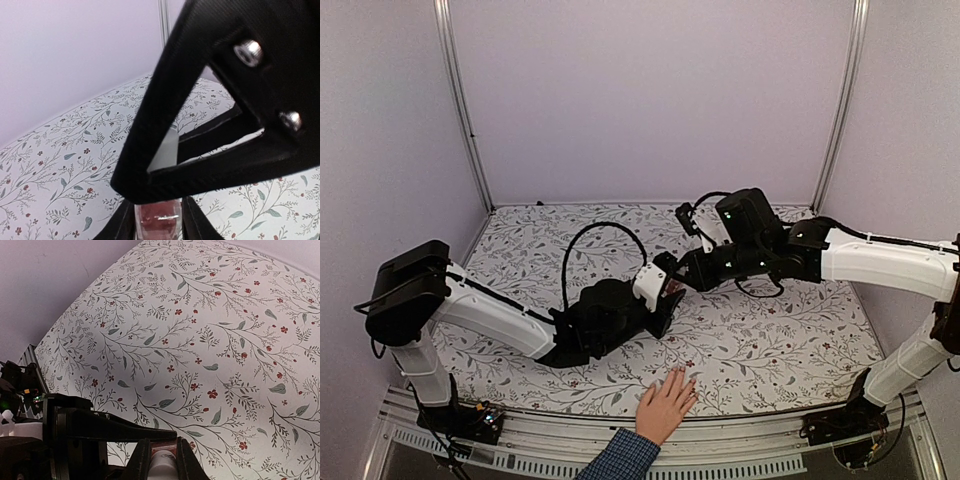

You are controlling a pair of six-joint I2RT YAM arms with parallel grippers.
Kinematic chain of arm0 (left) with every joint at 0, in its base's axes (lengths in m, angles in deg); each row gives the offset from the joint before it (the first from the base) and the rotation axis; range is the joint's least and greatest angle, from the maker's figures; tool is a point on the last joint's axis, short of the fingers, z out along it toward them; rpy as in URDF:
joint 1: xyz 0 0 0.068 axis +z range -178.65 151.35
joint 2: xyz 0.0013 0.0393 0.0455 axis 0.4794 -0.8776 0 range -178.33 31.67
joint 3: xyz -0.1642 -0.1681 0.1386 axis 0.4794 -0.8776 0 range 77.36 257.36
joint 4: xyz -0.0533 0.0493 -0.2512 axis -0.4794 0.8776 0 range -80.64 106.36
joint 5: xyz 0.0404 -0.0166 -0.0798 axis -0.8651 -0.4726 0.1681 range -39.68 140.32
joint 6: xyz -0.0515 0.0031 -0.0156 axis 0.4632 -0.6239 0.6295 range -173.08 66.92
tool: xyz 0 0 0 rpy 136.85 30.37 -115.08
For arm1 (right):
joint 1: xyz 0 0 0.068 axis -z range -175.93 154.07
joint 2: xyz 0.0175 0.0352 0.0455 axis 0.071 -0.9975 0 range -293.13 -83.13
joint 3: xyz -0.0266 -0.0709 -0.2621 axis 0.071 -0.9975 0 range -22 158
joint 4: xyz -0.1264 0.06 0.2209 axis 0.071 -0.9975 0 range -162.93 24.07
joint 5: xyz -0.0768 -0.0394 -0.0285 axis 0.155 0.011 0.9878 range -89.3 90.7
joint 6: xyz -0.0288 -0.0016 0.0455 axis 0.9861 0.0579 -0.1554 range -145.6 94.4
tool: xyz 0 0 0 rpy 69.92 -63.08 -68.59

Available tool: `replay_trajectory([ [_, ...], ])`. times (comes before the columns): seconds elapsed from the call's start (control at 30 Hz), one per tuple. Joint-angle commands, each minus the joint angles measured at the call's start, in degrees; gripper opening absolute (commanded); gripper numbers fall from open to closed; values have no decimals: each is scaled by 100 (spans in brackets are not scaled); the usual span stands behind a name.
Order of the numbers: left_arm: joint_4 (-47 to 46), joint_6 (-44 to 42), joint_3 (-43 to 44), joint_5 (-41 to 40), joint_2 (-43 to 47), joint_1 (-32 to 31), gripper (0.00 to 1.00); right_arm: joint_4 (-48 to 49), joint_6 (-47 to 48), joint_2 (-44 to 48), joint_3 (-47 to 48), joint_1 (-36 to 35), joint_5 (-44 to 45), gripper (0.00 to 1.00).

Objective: Paint the nails
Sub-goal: Pick up the nail polish bottle from the center of the board, then unscrew the nail polish bottle.

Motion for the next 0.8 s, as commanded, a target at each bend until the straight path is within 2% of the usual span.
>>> replay_trajectory([
  [0.0, -138, 17, 154, 42, -58, -60, 30, 55, -47, -64, 256, -39, 25, 0],
  [0.1, -232, 32, 136, 96, -24, -65, 20, 98, -35, -83, 262, -40, -92, 0],
  [0.3, -1079, 82, -331, 432, 221, -65, 0, 308, -26, 181, 220, -38, -195, 39],
  [0.43, -1479, 101, -621, 699, 446, -60, 0, 613, 1, 564, 15, -38, -279, 56],
  [0.53, -1569, 110, -762, 941, 604, -52, 0, 834, 136, 948, -163, -38, -398, 59],
  [0.77, -1843, 433, -1119, 1310, 1053, -17, 0, 1099, 226, 1442, -374, -38, -924, 58],
])
